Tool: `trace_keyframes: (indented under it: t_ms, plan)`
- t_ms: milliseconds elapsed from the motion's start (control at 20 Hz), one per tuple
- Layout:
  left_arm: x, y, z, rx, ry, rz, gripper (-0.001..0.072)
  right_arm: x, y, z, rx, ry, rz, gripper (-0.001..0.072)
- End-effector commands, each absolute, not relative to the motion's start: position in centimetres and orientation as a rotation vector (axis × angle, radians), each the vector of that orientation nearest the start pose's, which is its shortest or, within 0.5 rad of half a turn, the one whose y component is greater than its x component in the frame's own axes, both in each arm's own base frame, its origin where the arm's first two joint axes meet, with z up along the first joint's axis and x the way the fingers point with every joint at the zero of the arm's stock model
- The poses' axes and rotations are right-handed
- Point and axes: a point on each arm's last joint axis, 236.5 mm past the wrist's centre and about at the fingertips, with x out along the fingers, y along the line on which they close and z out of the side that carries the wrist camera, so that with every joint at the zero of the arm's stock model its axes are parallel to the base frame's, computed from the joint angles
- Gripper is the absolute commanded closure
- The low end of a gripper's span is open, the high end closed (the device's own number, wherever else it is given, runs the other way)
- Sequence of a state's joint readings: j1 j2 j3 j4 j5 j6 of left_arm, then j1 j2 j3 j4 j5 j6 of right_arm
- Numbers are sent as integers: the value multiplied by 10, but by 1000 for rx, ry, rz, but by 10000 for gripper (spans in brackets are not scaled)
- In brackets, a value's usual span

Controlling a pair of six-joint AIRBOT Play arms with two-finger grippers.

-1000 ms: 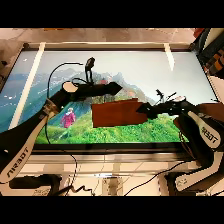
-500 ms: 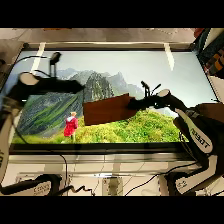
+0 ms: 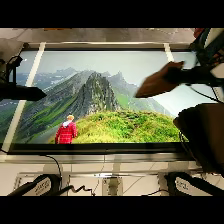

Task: Fold the clothes and pants, and hang the long-sleeved shirts on hangers.

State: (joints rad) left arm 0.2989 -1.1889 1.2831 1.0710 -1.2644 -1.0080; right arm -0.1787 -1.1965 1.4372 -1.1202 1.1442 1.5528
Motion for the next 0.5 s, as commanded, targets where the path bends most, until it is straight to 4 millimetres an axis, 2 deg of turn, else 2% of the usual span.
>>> trace_keyframes:
  t_ms: [0,100,200,250,350,450]
  plan:
    - [388,20,107,-62,1008,-334,696,336,-106,218,471,820,-368,701]
    - [388,20,107,-62,1008,-334,696,267,-161,241,498,752,-659,701]
    - [388,20,107,-62,1008,-334,696,204,-197,259,535,675,-899,701]
    - [388,20,107,-62,1008,-334,696,176,-205,261,555,665,-987,701]
    - [388,20,107,-62,1008,-334,696,137,-207,254,637,693,-1106,700]
    - [388,20,107,-62,1008,-334,696,111,-206,247,702,720,-1193,700]
